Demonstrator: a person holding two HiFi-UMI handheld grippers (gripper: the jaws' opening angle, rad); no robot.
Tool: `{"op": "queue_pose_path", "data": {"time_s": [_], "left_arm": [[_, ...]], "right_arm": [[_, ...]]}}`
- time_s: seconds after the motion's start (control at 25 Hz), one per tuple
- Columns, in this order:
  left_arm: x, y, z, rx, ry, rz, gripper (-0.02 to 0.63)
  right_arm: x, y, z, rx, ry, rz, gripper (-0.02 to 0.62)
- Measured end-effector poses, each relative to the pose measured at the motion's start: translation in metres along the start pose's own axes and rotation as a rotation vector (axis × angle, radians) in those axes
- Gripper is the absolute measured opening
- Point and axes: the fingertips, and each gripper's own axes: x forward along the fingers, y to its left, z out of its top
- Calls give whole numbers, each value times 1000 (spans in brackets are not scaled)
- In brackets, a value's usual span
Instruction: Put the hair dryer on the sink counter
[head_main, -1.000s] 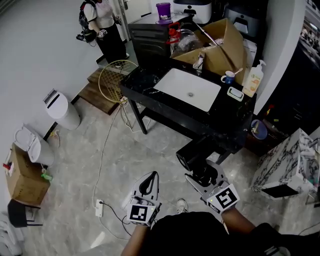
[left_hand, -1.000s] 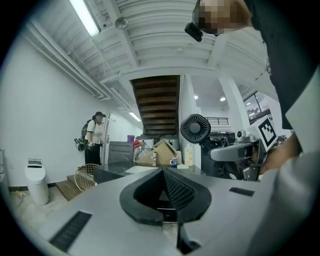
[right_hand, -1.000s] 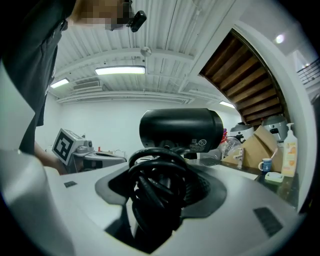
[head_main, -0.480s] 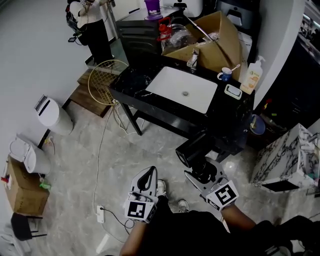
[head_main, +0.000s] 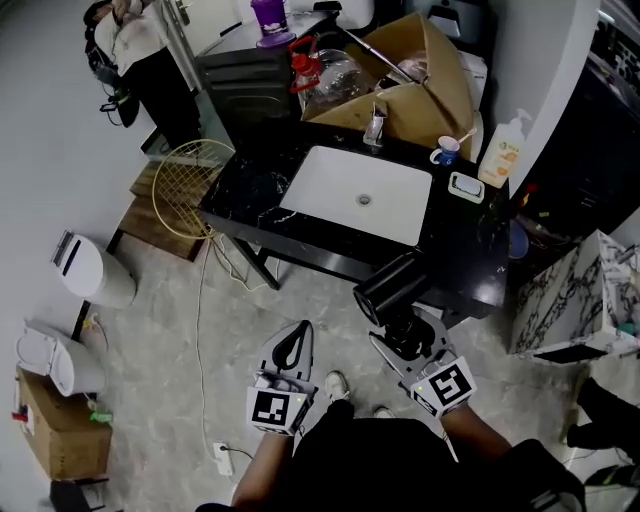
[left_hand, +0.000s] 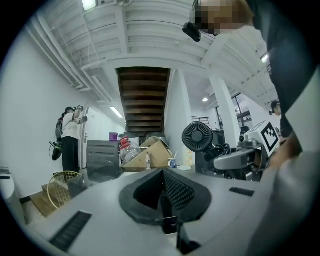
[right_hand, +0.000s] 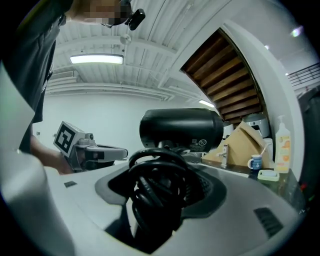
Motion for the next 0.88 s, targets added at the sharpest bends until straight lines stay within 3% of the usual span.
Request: {"op": "queue_pose_path", "data": {"time_s": [0.48, 0.88], "left_arm": [[71, 45, 2, -4, -6, -202, -5], [126, 40, -6, -12, 4, -359, -5]], "right_arm": [[58, -52, -23, 69, 89, -232, 276], [59, -100, -36, 88, 156, -402, 276]]}}
